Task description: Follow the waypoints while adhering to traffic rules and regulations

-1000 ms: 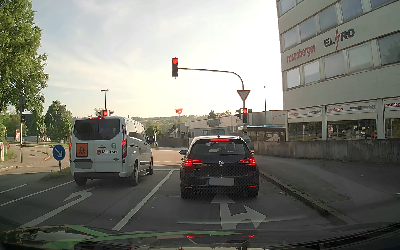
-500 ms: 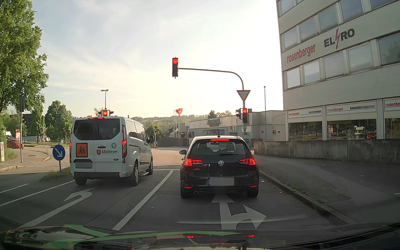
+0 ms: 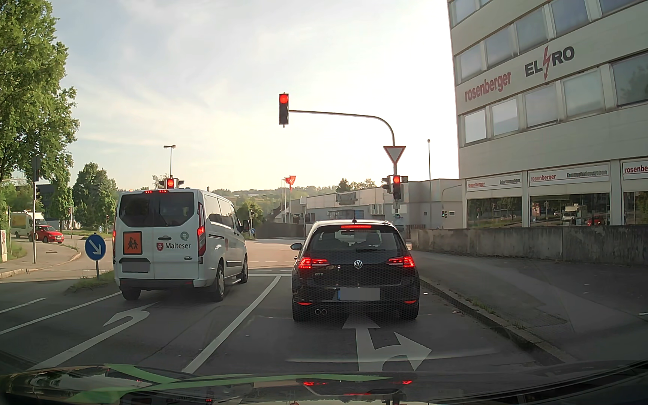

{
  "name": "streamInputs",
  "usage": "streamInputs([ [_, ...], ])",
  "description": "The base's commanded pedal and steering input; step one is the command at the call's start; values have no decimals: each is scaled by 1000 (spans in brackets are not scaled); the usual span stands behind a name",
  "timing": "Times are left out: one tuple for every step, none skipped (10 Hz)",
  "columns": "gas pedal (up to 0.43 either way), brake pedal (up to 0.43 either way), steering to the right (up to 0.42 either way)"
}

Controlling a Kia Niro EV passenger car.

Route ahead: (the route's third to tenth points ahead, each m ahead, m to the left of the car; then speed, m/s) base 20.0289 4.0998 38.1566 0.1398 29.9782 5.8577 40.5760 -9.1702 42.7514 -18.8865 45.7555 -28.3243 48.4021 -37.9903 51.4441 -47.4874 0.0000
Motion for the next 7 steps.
streamInputs([
  [0, 518, -21],
  [0, 518, -21],
  [0, 518, -21],
  [0, 518, -21],
  [0, 518, -21],
  [0, 518, -21],
  [0, 518, -21],
])
